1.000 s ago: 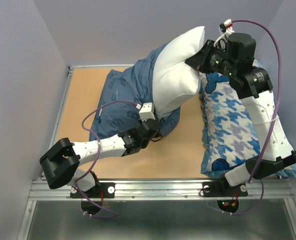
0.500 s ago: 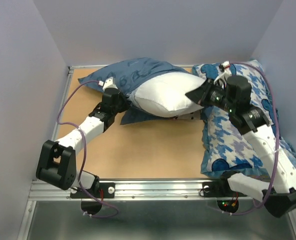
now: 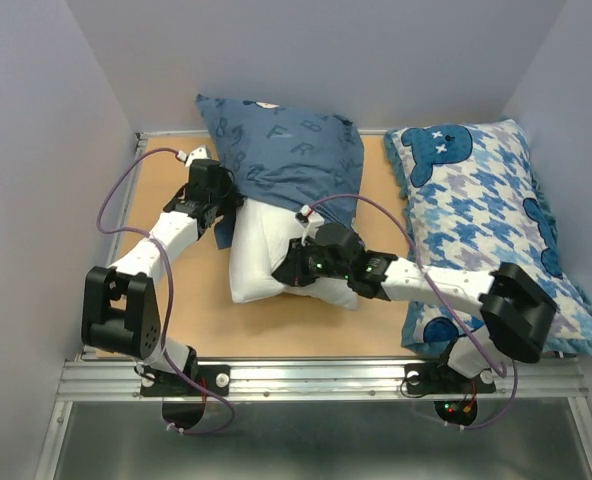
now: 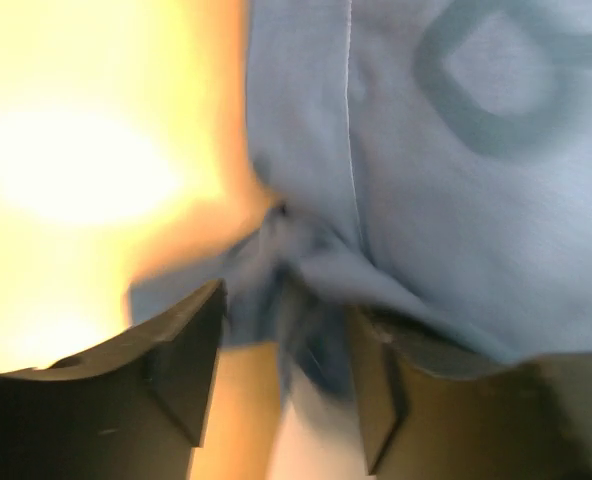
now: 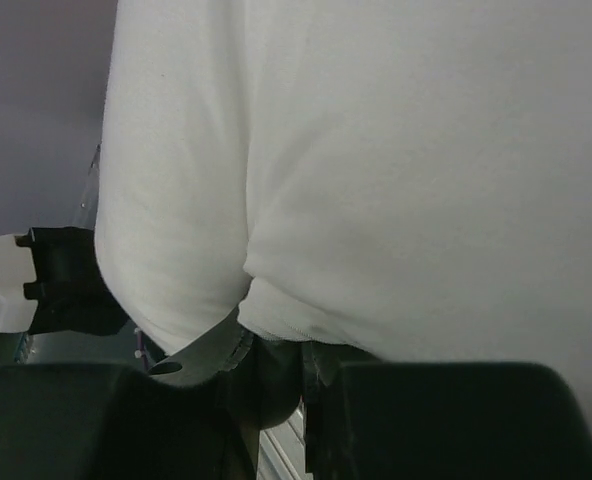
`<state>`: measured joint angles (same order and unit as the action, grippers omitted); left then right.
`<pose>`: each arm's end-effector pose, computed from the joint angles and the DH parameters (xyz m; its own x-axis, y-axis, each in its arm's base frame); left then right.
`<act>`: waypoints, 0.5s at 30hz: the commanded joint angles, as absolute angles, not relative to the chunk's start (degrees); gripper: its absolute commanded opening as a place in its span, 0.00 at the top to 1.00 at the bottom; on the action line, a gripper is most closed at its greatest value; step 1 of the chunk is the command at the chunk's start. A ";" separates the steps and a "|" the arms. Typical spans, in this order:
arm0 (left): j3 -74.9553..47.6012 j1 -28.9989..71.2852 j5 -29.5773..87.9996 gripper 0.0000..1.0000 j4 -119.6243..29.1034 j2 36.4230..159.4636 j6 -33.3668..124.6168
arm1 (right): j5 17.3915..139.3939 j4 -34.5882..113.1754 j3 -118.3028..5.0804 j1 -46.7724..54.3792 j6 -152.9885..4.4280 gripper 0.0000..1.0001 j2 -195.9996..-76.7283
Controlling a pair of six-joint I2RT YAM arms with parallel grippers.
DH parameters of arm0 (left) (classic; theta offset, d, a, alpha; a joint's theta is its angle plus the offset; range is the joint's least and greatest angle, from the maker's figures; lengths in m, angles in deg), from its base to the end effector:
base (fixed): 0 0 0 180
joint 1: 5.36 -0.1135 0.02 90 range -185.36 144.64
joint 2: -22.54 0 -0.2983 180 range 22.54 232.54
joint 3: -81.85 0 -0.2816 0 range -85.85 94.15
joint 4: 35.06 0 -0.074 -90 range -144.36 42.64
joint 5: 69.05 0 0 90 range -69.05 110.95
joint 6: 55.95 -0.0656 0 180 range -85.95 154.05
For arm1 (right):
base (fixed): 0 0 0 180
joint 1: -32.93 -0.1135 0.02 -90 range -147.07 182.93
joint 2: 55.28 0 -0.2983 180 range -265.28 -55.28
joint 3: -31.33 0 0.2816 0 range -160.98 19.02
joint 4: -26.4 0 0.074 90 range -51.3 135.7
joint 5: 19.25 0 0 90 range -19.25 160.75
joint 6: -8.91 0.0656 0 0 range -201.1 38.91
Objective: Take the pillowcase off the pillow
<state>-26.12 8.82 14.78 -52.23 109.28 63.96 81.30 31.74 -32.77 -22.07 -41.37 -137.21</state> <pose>0.3834 -0.0896 0.2663 -0.5212 -0.3796 -0.7644 -0.1209 0.9194 -0.3742 0.2044 0.3129 0.2681 -0.7499 0.0243 -0.6611 -0.5495 0.5336 0.6429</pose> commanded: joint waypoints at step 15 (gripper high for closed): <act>-25.72 11.43 5.74 0.28 -60.63 75.64 69.99 | 88.16 20.76 -53.32 -22.97 -51.12 0.41 -149.88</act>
